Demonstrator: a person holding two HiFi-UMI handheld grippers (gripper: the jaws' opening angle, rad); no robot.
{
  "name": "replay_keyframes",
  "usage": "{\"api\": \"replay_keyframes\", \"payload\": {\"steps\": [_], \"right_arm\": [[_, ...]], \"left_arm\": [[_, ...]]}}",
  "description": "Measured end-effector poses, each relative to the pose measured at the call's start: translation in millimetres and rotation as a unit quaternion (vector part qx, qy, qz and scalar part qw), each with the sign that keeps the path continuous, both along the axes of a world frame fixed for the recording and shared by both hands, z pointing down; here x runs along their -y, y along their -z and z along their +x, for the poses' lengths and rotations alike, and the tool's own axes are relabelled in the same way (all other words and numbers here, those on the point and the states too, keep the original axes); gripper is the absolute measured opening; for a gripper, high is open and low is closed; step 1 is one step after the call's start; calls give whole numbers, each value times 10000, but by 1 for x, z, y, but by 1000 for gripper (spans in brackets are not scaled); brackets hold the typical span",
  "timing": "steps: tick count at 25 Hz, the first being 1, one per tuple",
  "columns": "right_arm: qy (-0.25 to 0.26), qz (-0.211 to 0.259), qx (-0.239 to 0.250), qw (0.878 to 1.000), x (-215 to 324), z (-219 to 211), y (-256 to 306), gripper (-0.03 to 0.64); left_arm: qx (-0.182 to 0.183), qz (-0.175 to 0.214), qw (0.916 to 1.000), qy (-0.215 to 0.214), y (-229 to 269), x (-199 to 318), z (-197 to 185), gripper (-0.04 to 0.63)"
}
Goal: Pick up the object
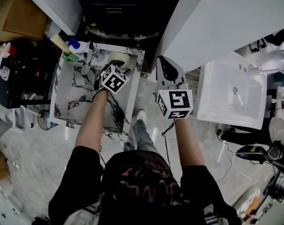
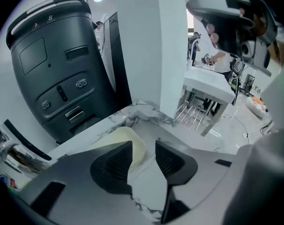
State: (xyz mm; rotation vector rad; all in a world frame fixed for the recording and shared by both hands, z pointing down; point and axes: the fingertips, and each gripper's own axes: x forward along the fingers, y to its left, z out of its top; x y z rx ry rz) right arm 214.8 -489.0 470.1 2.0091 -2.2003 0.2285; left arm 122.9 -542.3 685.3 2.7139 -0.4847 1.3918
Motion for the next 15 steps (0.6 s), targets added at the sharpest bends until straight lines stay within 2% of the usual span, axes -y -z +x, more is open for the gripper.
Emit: {"api": "replay_keyframes", "payload": {"steps": [7, 13, 15], "right_arm": [[-18, -110, -18, 9999, 5, 6, -10, 15], [-86, -130, -21, 9999, 4, 12, -12, 15], [-81, -136, -20, 9999, 5, 12, -13, 15]], "left_arm": [[176, -338, 9993, 45, -20, 2, 6, 126], [212, -460, 9987, 30, -23, 5, 8, 96], [251, -425, 9988, 14, -24, 6, 7, 63]]}}
